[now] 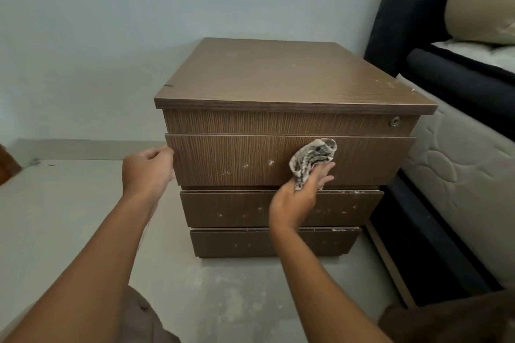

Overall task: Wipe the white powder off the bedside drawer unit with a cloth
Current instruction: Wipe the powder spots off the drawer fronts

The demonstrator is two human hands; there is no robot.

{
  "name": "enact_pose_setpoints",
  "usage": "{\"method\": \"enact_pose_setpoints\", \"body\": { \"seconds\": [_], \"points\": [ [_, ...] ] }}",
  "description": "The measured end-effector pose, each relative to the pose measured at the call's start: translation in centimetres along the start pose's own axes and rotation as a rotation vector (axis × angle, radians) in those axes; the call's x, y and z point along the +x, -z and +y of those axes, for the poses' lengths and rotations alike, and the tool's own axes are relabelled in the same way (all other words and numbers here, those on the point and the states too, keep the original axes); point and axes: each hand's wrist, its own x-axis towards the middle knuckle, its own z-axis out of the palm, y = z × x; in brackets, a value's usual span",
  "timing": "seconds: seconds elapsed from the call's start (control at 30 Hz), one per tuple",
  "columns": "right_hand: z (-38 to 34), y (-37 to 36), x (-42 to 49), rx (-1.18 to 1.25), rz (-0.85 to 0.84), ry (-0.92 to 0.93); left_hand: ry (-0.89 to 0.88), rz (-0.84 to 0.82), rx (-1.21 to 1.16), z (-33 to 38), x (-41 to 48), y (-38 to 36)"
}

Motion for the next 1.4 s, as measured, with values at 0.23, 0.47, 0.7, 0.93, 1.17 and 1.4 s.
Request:
{"method": "enact_pose_setpoints", "body": {
  "seconds": [0.23,0.47,0.7,0.93,1.17,1.4],
  "points": [
    [0.0,-5.7,-6.5,-0.015,-0.106,0.054,0.027,-0.102,0.044,0.2,1.6,1.1],
    [-1.4,-9.7,-11.9,-0.093,-0.278,0.115,0.022,-0.176,0.077,1.3,1.7,1.9],
    [-1.5,-9.4,-16.9,-0.113,-0.736,0.114,-0.068,-0.079,0.033,1.7,1.7,1.8],
    [1.5,-3.8,-14.7,0.056,-0.513,0.064,-0.013,-0.038,-0.016,2.0,2.0,1.2],
    [1.5,-4.3,-9.5,0.094,-0.077,-0.053,-0.033,0.01,-0.002,2.2,1.3,0.8],
    [1.1,-5.0,-11.0,0.076,-0.932,0.074,-0.044,-0.013,0.009,1.6,1.5,0.8]
  ]
}}
